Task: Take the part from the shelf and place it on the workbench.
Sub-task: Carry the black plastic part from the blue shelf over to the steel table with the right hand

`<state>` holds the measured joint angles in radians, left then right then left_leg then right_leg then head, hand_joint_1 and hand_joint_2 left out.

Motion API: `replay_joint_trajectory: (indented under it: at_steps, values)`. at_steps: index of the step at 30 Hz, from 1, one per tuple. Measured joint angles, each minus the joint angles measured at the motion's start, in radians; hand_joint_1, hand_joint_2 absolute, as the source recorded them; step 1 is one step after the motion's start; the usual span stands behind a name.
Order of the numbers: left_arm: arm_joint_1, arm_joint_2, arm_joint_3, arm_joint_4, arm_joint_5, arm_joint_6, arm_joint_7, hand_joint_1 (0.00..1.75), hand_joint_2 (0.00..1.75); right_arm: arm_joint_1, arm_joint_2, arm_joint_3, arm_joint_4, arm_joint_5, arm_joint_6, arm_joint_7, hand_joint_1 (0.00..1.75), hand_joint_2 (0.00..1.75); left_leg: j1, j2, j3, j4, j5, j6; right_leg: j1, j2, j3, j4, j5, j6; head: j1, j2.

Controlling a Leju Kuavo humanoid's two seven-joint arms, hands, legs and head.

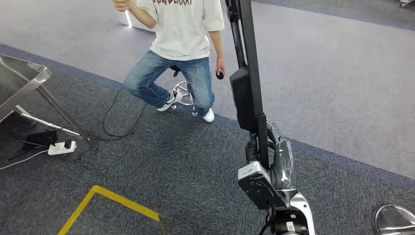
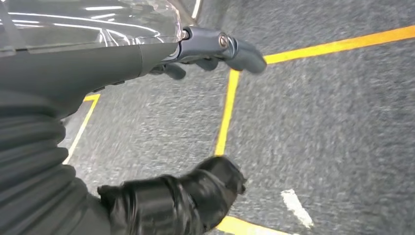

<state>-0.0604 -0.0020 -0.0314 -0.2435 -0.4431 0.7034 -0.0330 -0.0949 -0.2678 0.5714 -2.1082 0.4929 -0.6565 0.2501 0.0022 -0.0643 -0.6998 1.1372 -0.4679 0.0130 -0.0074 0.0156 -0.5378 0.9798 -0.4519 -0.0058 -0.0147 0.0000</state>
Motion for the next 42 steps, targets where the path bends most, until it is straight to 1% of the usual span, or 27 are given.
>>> replay_joint_trajectory:
  at_steps: [1, 2, 3, 4, 5, 7, 9, 12, 14, 16, 17, 18, 19, 21, 23, 25, 27, 28, 29, 31, 33, 34, 35, 37, 38, 40, 42]
  values:
    - [-0.002, 0.000, 0.001, 0.000, -0.002, 0.000, 0.000, 0.00, 1.75, 0.001, -0.001, 0.000, -0.001, 0.000, 0.000, 0.001, 1.75, 1.75, 0.001, 0.030, -0.032, 0.063, -0.030, -0.004, 0.001, -0.017, 0.002, -0.002, -0.001, -0.002, -0.002, 0.000]
    - [-0.004, 0.000, 0.002, 0.000, -0.003, 0.000, -0.001, 0.00, 1.75, 0.001, -0.001, -0.001, -0.002, 0.000, 0.000, 0.003, 1.75, 1.75, 0.005, 0.045, -0.061, 0.118, -0.051, -0.009, 0.001, -0.034, 0.003, 0.000, -0.003, -0.002, -0.002, 0.000]
    - [-0.004, 0.000, 0.004, 0.000, -0.005, 0.000, -0.002, 0.00, 1.75, 0.001, -0.002, -0.001, -0.002, -0.001, 0.000, 0.005, 1.75, 1.75, 0.008, 0.053, -0.076, 0.147, -0.057, -0.014, 0.001, -0.051, 0.003, 0.002, -0.007, -0.001, -0.002, 0.000]
    - [-0.003, 0.000, 0.006, 0.000, -0.006, 0.000, -0.003, 0.00, 1.75, 0.001, -0.002, -0.001, -0.002, -0.001, 0.000, 0.006, 1.75, 1.75, 0.012, 0.058, -0.073, 0.140, -0.046, -0.017, -0.001, -0.067, 0.004, 0.004, -0.010, 0.001, -0.002, 0.000]
    - [-0.002, 0.000, 0.008, 0.000, -0.007, 0.000, -0.005, 0.00, 1.75, 0.000, -0.002, -0.002, -0.002, -0.002, 0.000, 0.007, 1.75, 1.75, 0.015, 0.065, -0.050, 0.098, -0.020, -0.021, -0.003, -0.081, 0.004, 0.007, -0.014, 0.005, -0.002, 0.000]
    - [-0.001, 0.000, 0.013, 0.000, -0.010, 0.000, -0.007, 0.00, 1.75, -0.003, -0.003, -0.004, -0.002, -0.003, 0.000, 0.007, 1.75, 1.75, 0.017, 0.107, 0.022, -0.028, 0.027, -0.021, -0.003, -0.106, 0.006, 0.018, -0.026, 0.016, -0.003, 0.000]
    - [-0.003, -0.001, 0.017, 0.000, -0.014, 0.000, -0.009, 0.00, 1.75, -0.005, -0.004, -0.006, -0.004, -0.004, 0.000, 0.007, 1.75, 1.75, 0.013, 0.138, 0.056, -0.090, 0.041, -0.009, 0.002, -0.127, 0.009, 0.027, -0.038, 0.030, 0.001, 0.000]
    - [-0.003, -0.002, 0.023, 0.000, -0.015, 0.000, -0.009, 0.00, 1.75, -0.007, -0.008, -0.010, -0.006, -0.004, 0.000, 0.007, 1.75, 1.75, 0.010, 0.107, 0.054, -0.094, 0.039, 0.016, 0.001, -0.149, 0.021, 0.025, -0.048, 0.048, 0.010, 0.000]
    - [-0.001, -0.002, 0.025, 0.000, -0.015, 0.000, -0.009, 0.00, 1.75, -0.010, -0.010, -0.012, -0.007, -0.004, 0.000, 0.007, 1.75, 1.75, 0.012, 0.083, 0.060, -0.102, 0.042, 0.029, -0.005, -0.109, 0.007, 0.066, -0.081, 0.056, 0.014, 0.000]
    - [-0.002, -0.002, 0.026, 0.000, -0.016, 0.000, -0.009, 0.00, 1.75, -0.010, -0.012, -0.013, -0.008, -0.004, 0.000, 0.006, 1.75, 1.75, 0.011, 0.059, 0.062, -0.104, 0.044, 0.037, -0.007, -0.048, -0.053, 0.185, -0.139, 0.055, 0.019, 0.000]
    - [-0.004, -0.002, 0.028, 0.000, -0.017, 0.000, -0.009, 0.00, 1.75, -0.009, -0.013, -0.014, -0.009, -0.005, 0.000, 0.006, 1.75, 1.75, 0.008, 0.044, 0.062, -0.104, 0.045, 0.040, -0.006, -0.033, -0.090, 0.252, -0.161, 0.053, 0.020, 0.000]
    - [-0.005, -0.002, 0.031, 0.000, -0.019, 0.000, -0.009, 0.00, 1.75, -0.007, -0.014, -0.014, -0.008, -0.005, 0.000, 0.006, 1.75, 1.75, 0.006, 0.029, 0.062, -0.104, 0.045, 0.041, -0.005, -0.025, -0.119, 0.298, -0.169, 0.051, 0.020, 0.000]
    - [-0.006, -0.002, 0.035, 0.000, -0.020, 0.000, -0.009, 0.00, 1.75, -0.006, -0.015, -0.014, -0.008, -0.005, 0.000, 0.006, 1.75, 1.75, 0.004, 0.012, 0.063, -0.104, 0.045, 0.042, -0.003, -0.021, -0.133, 0.310, -0.157, 0.047, 0.019, 0.000]
    - [-0.005, -0.002, 0.041, 0.000, -0.022, 0.000, -0.009, 0.00, 1.75, -0.006, -0.016, -0.014, -0.008, -0.006, 0.000, 0.005, 1.75, 1.75, 0.001, -0.020, 0.066, -0.104, 0.045, 0.042, -0.001, -0.003, -0.106, 0.224, -0.087, 0.037, 0.019, 0.000]
    - [-0.004, -0.002, 0.043, 0.000, -0.024, 0.000, -0.009, 0.00, 1.75, -0.008, -0.017, -0.014, -0.008, -0.006, 0.000, 0.004, 1.75, 1.75, 0.001, -0.049, 0.065, -0.103, 0.047, 0.040, 0.000, 0.050, -0.056, 0.094, -0.028, 0.027, 0.019, 0.000]
    - [-0.005, -0.003, 0.044, 0.000, -0.028, 0.000, -0.009, 0.00, 1.75, -0.011, -0.017, -0.015, -0.009, -0.006, 0.000, 0.003, 1.75, 1.75, 0.005, -0.073, 0.057, -0.104, 0.051, 0.031, 0.002, 0.078, -0.035, 0.039, -0.017, 0.022, 0.019, 0.000]
    - [-0.004, -0.003, 0.046, 0.000, -0.032, 0.000, -0.009, 0.00, 1.75, -0.015, -0.017, -0.015, -0.009, -0.008, 0.000, 0.003, 1.75, 1.75, 0.008, -0.093, 0.051, -0.106, 0.055, 0.018, 0.004, 0.053, -0.028, 0.026, -0.013, 0.017, 0.020, 0.000]
    - [-0.003, -0.002, 0.047, 0.000, -0.035, 0.000, -0.009, 0.00, 1.75, -0.016, -0.017, -0.015, -0.009, -0.008, 0.000, 0.003, 1.75, 1.75, 0.005, -0.079, 0.047, -0.099, 0.050, 0.014, 0.002, 0.038, -0.020, 0.016, -0.009, 0.012, 0.020, 0.000]
    - [-0.003, -0.003, 0.048, 0.000, -0.037, 0.000, -0.009, 0.00, 1.75, -0.019, -0.017, -0.016, -0.009, -0.009, 0.000, 0.002, 1.75, 1.75, 0.001, -0.053, 0.035, -0.076, 0.034, 0.011, 0.000, 0.023, -0.013, 0.006, -0.004, 0.007, 0.019, 0.000]
    - [-0.005, -0.003, 0.049, 0.000, -0.039, 0.000, -0.009, 0.00, 1.75, -0.021, -0.018, -0.016, -0.008, -0.010, 0.000, 0.002, 1.75, 1.75, -0.003, 0.017, -0.012, 0.026, -0.025, 0.007, 0.000, -0.008, -0.004, -0.004, 0.001, 0.001, 0.016, 0.000]
    - [-0.007, -0.004, 0.049, 0.000, -0.039, 0.000, -0.009, 0.00, 1.75, -0.020, -0.018, -0.016, -0.008, -0.010, 0.000, 0.001, 1.75, 1.75, 0.002, 0.047, -0.065, 0.138, -0.071, 0.001, 0.002, -0.041, -0.004, -0.002, -0.001, 0.001, 0.015, 0.000]
    - [-0.007, -0.003, 0.050, 0.000, -0.039, 0.000, -0.009, 0.00, 1.75, -0.020, -0.018, -0.016, -0.008, -0.011, 0.000, 0.001, 1.75, 1.75, 0.006, 0.053, -0.072, 0.155, -0.070, -0.003, 0.001, -0.058, -0.004, 0.000, -0.004, 0.002, 0.015, 0.000]
    - [-0.007, -0.003, 0.050, 0.000, -0.039, 0.000, -0.009, 0.00, 1.75, -0.020, -0.018, -0.016, -0.008, -0.011, 0.000, 0.001, 1.75, 1.75, 0.009, 0.060, -0.059, 0.134, -0.052, -0.007, -0.001, -0.073, -0.004, 0.003, -0.008, 0.005, 0.014, 0.000]
    - [-0.006, -0.004, 0.051, 0.000, -0.039, 0.000, -0.009, 0.00, 1.75, -0.020, -0.018, -0.016, -0.008, -0.011, 0.000, 0.000, 1.75, 1.75, 0.013, 0.091, 0.008, 0.011, -0.001, -0.013, -0.005, -0.101, -0.003, 0.014, -0.019, 0.016, 0.014, 0.000]
    - [-0.007, -0.004, 0.052, 0.000, -0.039, 0.000, -0.009, 0.00, 1.75, -0.021, -0.018, -0.016, -0.008, -0.011, 0.000, 0.000, 1.75, 1.75, 0.013, 0.107, 0.038, -0.045, 0.016, -0.010, -0.005, -0.113, -0.004, 0.023, -0.027, 0.023, 0.014, 0.000]
    - [-0.008, -0.006, 0.054, 0.000, -0.039, 0.000, -0.009, 0.00, 1.75, -0.021, -0.018, -0.016, -0.008, -0.011, 0.000, -0.001, 1.75, 1.75, 0.009, 0.120, 0.061, -0.088, 0.019, 0.003, 0.000, -0.131, -0.003, 0.032, -0.037, 0.036, 0.017, 0.000]
    - [-0.007, -0.006, 0.060, 0.000, -0.039, 0.000, -0.009, 0.00, 1.75, -0.023, -0.018, -0.016, -0.008, -0.011, 0.000, -0.002, 1.75, 1.75, 0.008, 0.096, 0.060, -0.086, 0.020, 0.019, -0.001, -0.144, 0.003, 0.031, -0.042, 0.045, 0.020, 0.000]
